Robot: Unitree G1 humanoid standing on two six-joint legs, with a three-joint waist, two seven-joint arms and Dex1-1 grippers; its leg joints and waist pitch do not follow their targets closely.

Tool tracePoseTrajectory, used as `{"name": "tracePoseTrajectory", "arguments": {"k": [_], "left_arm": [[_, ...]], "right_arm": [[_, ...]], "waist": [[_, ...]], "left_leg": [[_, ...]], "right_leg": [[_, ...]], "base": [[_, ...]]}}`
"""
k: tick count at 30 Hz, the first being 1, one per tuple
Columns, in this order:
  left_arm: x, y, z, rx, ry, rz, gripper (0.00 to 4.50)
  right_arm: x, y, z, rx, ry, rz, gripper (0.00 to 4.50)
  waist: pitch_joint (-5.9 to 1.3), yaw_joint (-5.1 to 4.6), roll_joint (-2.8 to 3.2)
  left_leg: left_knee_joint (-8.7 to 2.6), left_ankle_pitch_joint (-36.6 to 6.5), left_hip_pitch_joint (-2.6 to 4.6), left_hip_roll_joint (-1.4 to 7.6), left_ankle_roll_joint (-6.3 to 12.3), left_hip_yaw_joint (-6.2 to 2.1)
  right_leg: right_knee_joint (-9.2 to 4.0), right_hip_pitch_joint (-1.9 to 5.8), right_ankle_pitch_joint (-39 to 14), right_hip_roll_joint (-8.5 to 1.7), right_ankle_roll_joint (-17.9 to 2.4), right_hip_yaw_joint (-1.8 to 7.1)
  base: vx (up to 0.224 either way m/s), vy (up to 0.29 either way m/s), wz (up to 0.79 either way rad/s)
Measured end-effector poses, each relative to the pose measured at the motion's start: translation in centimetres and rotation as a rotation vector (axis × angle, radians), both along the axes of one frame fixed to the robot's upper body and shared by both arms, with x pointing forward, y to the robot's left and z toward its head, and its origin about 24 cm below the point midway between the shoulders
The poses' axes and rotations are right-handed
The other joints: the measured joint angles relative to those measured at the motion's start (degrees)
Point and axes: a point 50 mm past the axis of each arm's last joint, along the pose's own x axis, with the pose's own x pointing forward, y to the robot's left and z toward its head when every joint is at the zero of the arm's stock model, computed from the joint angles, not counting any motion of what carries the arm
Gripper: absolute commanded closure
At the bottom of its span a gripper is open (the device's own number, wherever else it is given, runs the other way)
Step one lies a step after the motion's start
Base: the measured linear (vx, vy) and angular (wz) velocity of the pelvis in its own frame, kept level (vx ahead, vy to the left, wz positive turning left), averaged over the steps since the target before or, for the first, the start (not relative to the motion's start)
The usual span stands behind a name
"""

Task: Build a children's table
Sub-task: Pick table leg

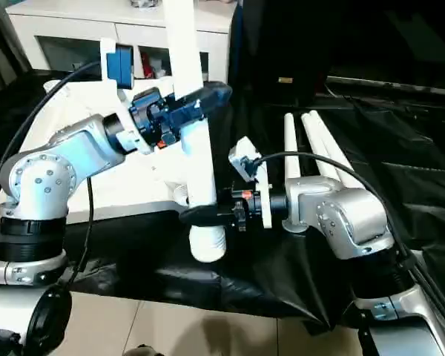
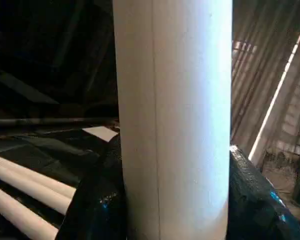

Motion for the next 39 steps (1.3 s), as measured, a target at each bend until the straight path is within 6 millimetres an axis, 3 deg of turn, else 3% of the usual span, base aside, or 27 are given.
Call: {"name": "tracePoseTrajectory", "arguments": {"k": [2, 3, 16, 17, 21, 23, 33, 35, 39], "left_arm": [[0.07, -0.03, -0.08, 0.003, 0.002, 0.006, 2.73], [0.11, -0.07, -0.10, 0.003, 0.000, 0.008, 2.73], [0.35, -0.18, -0.24, 0.004, -0.006, 0.007, 2.73], [0.34, -0.19, -0.24, 0.005, -0.007, 0.005, 2.73], [0.28, -0.27, -0.27, 0.008, -0.009, -0.005, 2.73], [0.29, -0.26, -0.29, 0.011, -0.010, -0.004, 2.73], [0.36, -0.09, -0.28, 0.013, -0.007, 0.005, 2.73], [0.44, -0.10, -0.32, 0.016, -0.002, 0.018, 2.03], [0.77, 0.24, -0.12, 0.011, -0.013, 0.064, 1.74]], "right_arm": [[0.04, 0.00, -0.07, 0.000, 0.003, -0.002, 1.71], [0.06, -0.01, -0.06, -0.003, 0.002, -0.003, 1.43], [0.09, 0.01, -0.05, -0.008, 0.004, -0.004, 1.37], [0.08, 0.01, -0.06, -0.009, 0.005, -0.004, 1.63], [0.23, -0.01, -0.28, -0.008, 0.017, -0.017, 1.75], [0.25, 0.05, -0.35, -0.005, 0.021, -0.019, 2.12], [0.34, 0.18, -0.40, -0.001, 0.019, -0.028, 2.58], [0.38, 0.15, -0.44, -0.002, 0.019, -0.031, 2.59], [0.36, 0.76, -0.55, 0.023, 0.024, -0.032, 2.61]], "waist": [[0.00, 0.01, 0.00], [0.00, 0.01, 0.00], [0.00, 0.01, 0.00], [0.00, 0.01, 0.00], [0.00, 0.01, 0.00], [0.00, 0.01, 0.01], [0.00, 0.03, 0.01], [0.00, 0.04, 0.01], [0.00, -0.03, 0.02]], "left_leg": [[0.00, 0.00, -0.01, 0.00, 0.00, 0.00], [0.00, 0.00, -0.01, 0.00, 0.00, 0.00], [0.00, 0.00, -0.01, 0.00, 0.00, 0.00], [0.00, 0.00, -0.01, 0.00, 0.00, 0.00], [0.00, 0.00, 0.00, 0.00, 0.00, 0.00], [0.00, 0.00, -0.01, 0.00, 0.00, 0.00], [0.00, 0.00, -0.01, 0.00, 0.00, 0.00], [0.00, 0.00, 0.00, 0.00, 0.00, 0.00], [0.00, 0.00, 0.00, 0.01, -0.01, -0.01]], "right_leg": [[0.00, 0.00, 0.00, 0.00, 0.01, 0.00], [0.00, 0.00, 0.00, 0.00, 0.01, 0.00], [0.00, 0.00, 0.00, 0.00, 0.00, 0.00], [0.00, 0.00, 0.00, 0.00, 0.00, 0.00], [0.00, 0.00, 0.00, 0.00, 0.00, 0.00], [0.00, -0.01, 0.00, 0.00, 0.00, 0.00], [0.00, 0.00, 0.01, 0.00, -0.01, 0.00], [0.00, 0.01, 0.01, 0.00, -0.01, 0.00], [0.00, 0.00, 0.01, 0.00, -0.01, 0.00]], "base": [[0.000, 0.000, 0.00], [0.000, 0.000, 0.00], [0.000, 0.000, 0.00], [0.000, 0.000, 0.00], [0.000, 0.000, 0.00], [0.000, 0.000, 0.00], [0.000, 0.000, 0.00], [0.000, 0.000, 0.00], [0.000, 0.000, 0.00]]}}
